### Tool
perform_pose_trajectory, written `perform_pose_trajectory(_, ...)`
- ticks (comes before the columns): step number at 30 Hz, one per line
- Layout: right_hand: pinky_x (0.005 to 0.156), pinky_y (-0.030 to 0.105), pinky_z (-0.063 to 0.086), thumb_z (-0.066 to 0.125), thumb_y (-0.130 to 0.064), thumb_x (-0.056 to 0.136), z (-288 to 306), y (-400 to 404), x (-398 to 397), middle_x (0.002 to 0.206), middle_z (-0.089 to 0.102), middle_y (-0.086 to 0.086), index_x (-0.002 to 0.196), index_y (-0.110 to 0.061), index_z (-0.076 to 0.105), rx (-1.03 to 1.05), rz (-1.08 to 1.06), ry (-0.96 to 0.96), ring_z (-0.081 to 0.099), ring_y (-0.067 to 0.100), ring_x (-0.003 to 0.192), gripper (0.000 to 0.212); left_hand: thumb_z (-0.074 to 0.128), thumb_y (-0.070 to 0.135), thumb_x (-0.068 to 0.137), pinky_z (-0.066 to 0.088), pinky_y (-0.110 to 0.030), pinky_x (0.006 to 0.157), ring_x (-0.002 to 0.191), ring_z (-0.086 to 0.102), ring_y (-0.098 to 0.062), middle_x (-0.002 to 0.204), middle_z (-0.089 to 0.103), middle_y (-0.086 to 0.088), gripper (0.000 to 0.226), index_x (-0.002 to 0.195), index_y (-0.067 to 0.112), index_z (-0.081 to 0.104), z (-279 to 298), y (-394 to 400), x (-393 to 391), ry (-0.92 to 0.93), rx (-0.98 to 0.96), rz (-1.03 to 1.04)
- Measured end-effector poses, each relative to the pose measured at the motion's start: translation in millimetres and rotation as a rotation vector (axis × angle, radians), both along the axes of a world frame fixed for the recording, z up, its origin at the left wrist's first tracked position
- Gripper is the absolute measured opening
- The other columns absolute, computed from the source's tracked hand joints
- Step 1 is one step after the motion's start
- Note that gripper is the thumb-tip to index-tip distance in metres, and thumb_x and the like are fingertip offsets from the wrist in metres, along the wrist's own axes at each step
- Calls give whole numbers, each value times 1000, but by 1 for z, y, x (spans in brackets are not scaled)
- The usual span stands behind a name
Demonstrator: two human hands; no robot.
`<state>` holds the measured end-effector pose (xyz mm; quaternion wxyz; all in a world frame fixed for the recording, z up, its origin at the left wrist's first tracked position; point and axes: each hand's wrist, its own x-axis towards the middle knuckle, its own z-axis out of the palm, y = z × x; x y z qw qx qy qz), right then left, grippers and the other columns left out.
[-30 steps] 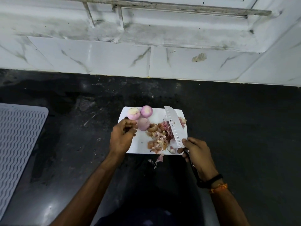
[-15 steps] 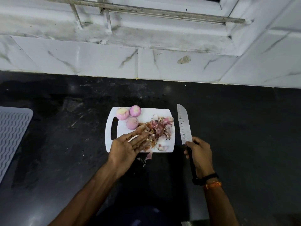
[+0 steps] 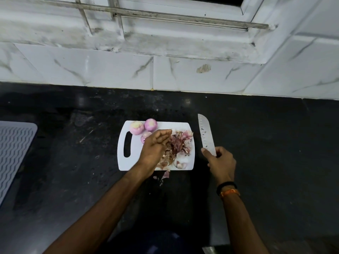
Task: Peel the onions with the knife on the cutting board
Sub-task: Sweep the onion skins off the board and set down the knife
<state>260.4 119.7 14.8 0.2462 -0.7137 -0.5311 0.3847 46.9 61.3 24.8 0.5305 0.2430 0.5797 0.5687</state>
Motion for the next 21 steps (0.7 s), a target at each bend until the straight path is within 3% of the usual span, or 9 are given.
perform_pose_trajectory(3, 81, 40, 58, 79, -43, 81, -13, 9, 10, 102, 65, 0, 104, -19, 65, 34, 56, -233, 64, 18, 93, 36, 43, -28, 83, 48, -34, 108, 119, 63, -9, 120, 71, 2, 58, 112, 14, 69, -5, 3, -5, 306, 55, -66)
perform_pose_trajectory(5, 86, 45, 57, 79, -42, 81, -20, 12, 13, 107, 62, 4, 110, -18, 64, 36, 88, -299, 62, 22, 97, 41, 46, -27, 82, 50, -32, 105, 118, 64, -8, 120, 71, 2, 57, 113, 16, 69, -4, 8, -6, 408, 73, -102)
perform_pose_trajectory(9, 85, 46, 56, 74, -39, 84, -30, 12, 11, 103, 64, 5, 102, -19, 64, 36, 140, -383, 63, 24, 93, 29, 55, -20, 83, 54, -33, 100, 117, 63, -9, 122, 69, 2, 52, 120, 15, 67, -4, 23, -9, 556, 111, -190)
perform_pose_trajectory(12, 83, 46, 55, 63, -34, 93, -36, 10, 8, 101, 63, 6, 101, -17, 63, 60, 158, -448, 60, 21, 88, 19, 57, -7, 89, 56, -30, 95, 110, 66, -11, 117, 71, 1, 40, 119, 17, 69, -3, 29, -15, 767, 138, -169)
perform_pose_trajectory(17, 80, 44, 54, 53, -33, 100, -41, 7, 7, 103, 62, 8, 104, -12, 62, 84, 201, -543, 61, 27, 91, 24, 62, 3, 91, 46, -5, 77, 86, 66, -6, 99, 73, 4, 21, 107, 12, 72, -2, -1, -28, 943, 77, -76)
perform_pose_trajectory(19, 82, 45, 53, 56, -31, 98, -42, 6, 8, 107, 64, 12, 110, -10, 64, 113, 231, -575, 59, 30, 96, 25, 66, 7, 88, 48, -10, 75, 80, 63, -6, 96, 72, 5, 18, 104, 13, 72, -7, -20, -33, 963, 27, -159)
perform_pose_trajectory(21, 87, 46, 50, 62, -27, 94, -39, 3, 8, 115, 61, 14, 120, -9, 63, 168, 205, -593, 55, 33, 104, 32, 70, 11, 85, 54, -26, 73, 76, 63, -10, 94, 71, 4, 20, 104, 14, 72, -14, -36, -35, 982, -26, -252)
